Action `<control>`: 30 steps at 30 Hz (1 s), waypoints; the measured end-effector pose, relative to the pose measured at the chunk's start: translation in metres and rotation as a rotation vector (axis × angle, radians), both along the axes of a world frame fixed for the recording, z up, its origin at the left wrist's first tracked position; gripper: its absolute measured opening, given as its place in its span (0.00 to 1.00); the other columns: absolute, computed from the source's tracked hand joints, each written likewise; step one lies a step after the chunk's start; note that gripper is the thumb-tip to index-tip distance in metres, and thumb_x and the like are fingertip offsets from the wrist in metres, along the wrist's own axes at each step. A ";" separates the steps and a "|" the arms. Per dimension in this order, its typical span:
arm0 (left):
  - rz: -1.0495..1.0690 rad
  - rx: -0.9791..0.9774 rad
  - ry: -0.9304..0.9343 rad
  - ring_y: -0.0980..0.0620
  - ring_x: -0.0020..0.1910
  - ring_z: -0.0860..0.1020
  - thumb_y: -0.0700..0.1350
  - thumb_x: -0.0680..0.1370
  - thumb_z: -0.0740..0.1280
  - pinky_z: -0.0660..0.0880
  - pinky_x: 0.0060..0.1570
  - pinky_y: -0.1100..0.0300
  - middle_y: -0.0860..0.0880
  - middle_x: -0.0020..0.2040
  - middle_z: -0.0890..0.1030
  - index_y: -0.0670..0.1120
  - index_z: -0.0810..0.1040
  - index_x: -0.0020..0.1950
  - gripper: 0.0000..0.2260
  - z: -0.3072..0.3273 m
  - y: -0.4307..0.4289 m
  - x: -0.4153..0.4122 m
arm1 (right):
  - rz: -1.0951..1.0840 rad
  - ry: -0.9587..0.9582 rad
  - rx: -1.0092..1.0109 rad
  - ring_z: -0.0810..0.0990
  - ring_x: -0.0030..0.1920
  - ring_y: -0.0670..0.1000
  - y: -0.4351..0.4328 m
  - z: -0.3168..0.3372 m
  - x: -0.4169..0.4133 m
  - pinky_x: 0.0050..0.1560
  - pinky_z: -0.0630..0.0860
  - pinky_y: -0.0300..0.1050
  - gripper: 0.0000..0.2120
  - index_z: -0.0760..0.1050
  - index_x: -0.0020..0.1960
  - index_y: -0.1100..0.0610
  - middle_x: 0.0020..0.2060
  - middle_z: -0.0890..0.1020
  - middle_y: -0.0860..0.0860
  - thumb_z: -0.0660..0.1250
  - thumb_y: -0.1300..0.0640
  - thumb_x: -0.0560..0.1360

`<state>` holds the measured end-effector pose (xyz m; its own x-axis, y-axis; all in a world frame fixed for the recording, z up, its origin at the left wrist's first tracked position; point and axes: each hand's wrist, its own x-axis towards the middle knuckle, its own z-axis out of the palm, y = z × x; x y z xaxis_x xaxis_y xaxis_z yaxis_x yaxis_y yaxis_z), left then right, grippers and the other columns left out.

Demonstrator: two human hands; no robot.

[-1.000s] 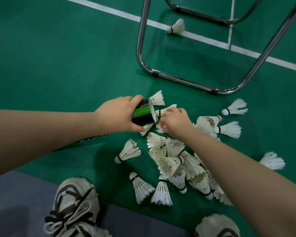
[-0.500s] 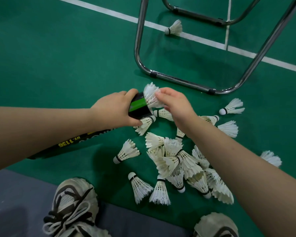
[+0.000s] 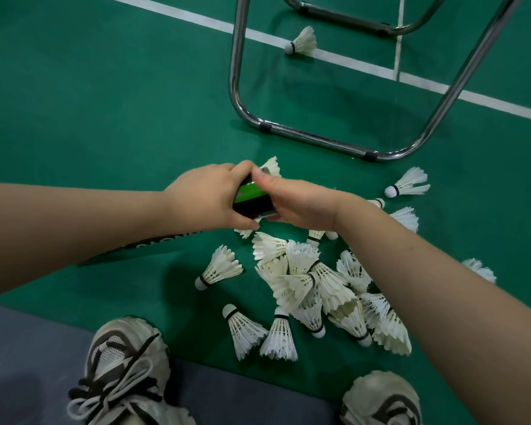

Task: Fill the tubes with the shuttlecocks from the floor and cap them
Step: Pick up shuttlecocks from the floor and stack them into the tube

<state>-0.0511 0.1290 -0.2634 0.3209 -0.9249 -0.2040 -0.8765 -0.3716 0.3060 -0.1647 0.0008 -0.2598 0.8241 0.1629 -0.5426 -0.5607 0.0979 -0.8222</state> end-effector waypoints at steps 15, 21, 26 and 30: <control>-0.025 0.046 -0.054 0.48 0.48 0.75 0.64 0.65 0.71 0.76 0.44 0.52 0.48 0.53 0.76 0.49 0.63 0.65 0.35 -0.006 -0.011 -0.004 | 0.039 0.187 -1.032 0.78 0.44 0.46 -0.031 -0.049 -0.048 0.49 0.77 0.43 0.10 0.77 0.48 0.54 0.45 0.81 0.48 0.65 0.47 0.75; -0.019 0.064 -0.039 0.48 0.48 0.75 0.65 0.64 0.71 0.76 0.44 0.50 0.49 0.52 0.76 0.50 0.63 0.64 0.35 -0.013 -0.004 -0.007 | 0.412 0.250 -1.232 0.77 0.37 0.53 -0.009 -0.074 -0.063 0.37 0.70 0.41 0.13 0.76 0.37 0.57 0.32 0.78 0.52 0.66 0.47 0.71; -0.012 0.071 -0.031 0.48 0.49 0.75 0.65 0.65 0.70 0.76 0.46 0.51 0.49 0.53 0.76 0.50 0.61 0.66 0.37 -0.014 -0.009 -0.009 | 0.287 0.278 -1.148 0.79 0.49 0.51 -0.023 -0.071 -0.064 0.52 0.77 0.47 0.14 0.77 0.56 0.53 0.50 0.81 0.50 0.68 0.51 0.72; -0.015 0.073 -0.031 0.48 0.49 0.74 0.65 0.65 0.71 0.76 0.46 0.51 0.48 0.53 0.76 0.50 0.61 0.66 0.37 -0.015 -0.013 -0.012 | 0.136 0.280 -1.019 0.75 0.50 0.49 -0.045 -0.057 -0.065 0.51 0.74 0.43 0.17 0.74 0.60 0.51 0.51 0.77 0.47 0.69 0.55 0.72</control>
<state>-0.0626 0.1155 -0.2785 0.3144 -0.9127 -0.2611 -0.8908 -0.3787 0.2511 -0.2301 -0.0444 -0.3172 0.6577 -0.3941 -0.6420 -0.6972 -0.6411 -0.3207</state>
